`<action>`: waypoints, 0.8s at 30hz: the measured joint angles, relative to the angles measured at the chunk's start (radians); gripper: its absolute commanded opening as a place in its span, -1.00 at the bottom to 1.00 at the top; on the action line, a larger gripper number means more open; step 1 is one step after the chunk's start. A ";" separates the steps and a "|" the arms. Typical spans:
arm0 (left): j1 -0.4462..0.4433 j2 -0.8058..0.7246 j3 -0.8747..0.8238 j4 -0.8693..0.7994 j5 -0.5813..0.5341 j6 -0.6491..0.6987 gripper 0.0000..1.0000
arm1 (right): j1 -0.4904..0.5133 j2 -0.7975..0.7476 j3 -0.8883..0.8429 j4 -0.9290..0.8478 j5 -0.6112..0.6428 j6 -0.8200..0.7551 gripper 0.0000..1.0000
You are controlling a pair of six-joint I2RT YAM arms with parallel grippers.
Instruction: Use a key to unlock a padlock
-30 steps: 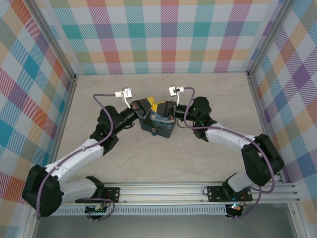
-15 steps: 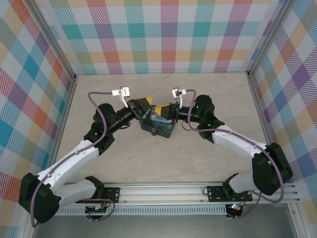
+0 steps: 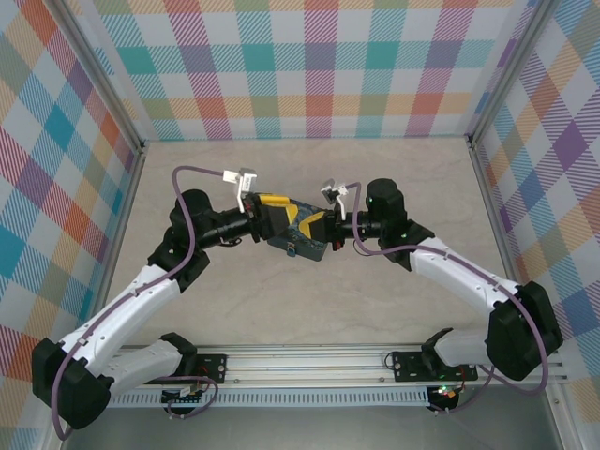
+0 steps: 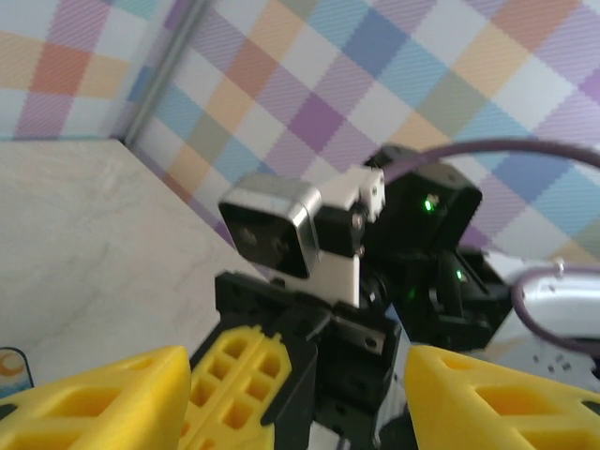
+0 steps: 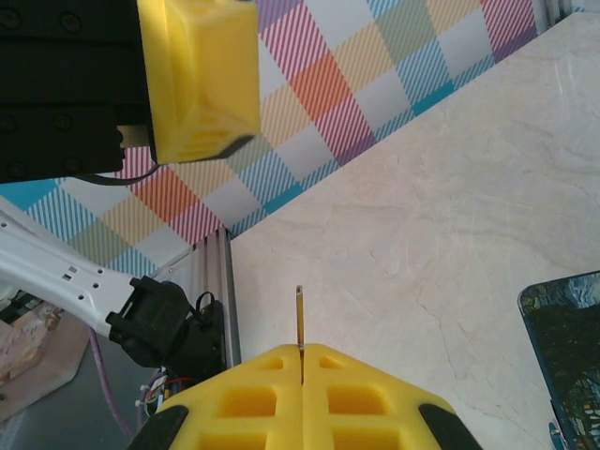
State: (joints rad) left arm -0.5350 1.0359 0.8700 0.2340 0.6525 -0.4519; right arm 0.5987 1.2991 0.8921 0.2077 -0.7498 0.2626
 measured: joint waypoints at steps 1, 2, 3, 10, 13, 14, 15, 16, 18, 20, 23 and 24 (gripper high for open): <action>0.000 0.005 0.005 -0.008 0.016 0.013 0.15 | 0.000 -0.004 0.000 0.000 -0.003 -0.005 -0.89; 0.000 0.013 0.013 -0.023 0.034 0.029 0.13 | 0.000 -0.008 0.000 0.000 -0.006 -0.010 -0.89; 0.000 0.019 0.016 -0.028 0.046 0.040 0.11 | 0.000 -0.013 0.000 0.000 -0.010 -0.010 -0.89; 0.000 0.057 0.018 -0.052 0.092 0.076 -0.01 | 0.000 -0.027 0.006 0.001 -0.037 -0.010 -0.89; 0.000 0.058 0.018 -0.052 0.101 0.076 -0.10 | 0.000 -0.027 0.016 0.006 -0.038 -0.009 -0.88; 0.000 0.058 0.018 -0.052 0.105 0.078 -0.15 | 0.000 -0.027 0.019 0.012 -0.039 -0.008 -0.88; 0.000 0.058 0.018 -0.050 0.106 0.079 -0.20 | 0.000 -0.027 0.021 0.016 -0.041 -0.004 -0.88; 0.000 0.058 0.018 -0.049 0.106 0.079 -0.24 | 0.000 -0.027 0.021 0.019 -0.043 -0.001 -0.88; 0.000 0.059 0.018 -0.048 0.106 0.079 -0.29 | 0.000 -0.027 0.021 0.024 -0.048 0.008 -0.88; 0.000 0.060 0.018 -0.048 0.105 0.079 -0.33 | 0.000 -0.027 0.021 0.028 -0.051 0.013 -0.88; 0.000 0.060 0.018 -0.045 0.101 0.079 -0.29 | 0.000 -0.027 0.021 0.031 -0.056 0.018 -0.88; 0.000 0.060 0.018 -0.044 0.098 0.079 -0.27 | 0.000 -0.027 0.021 0.032 -0.056 0.018 -0.88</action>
State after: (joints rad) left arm -0.5350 1.0958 0.8875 0.1898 0.7506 -0.3729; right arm 0.5987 1.2720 0.9127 0.2394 -0.8059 0.2810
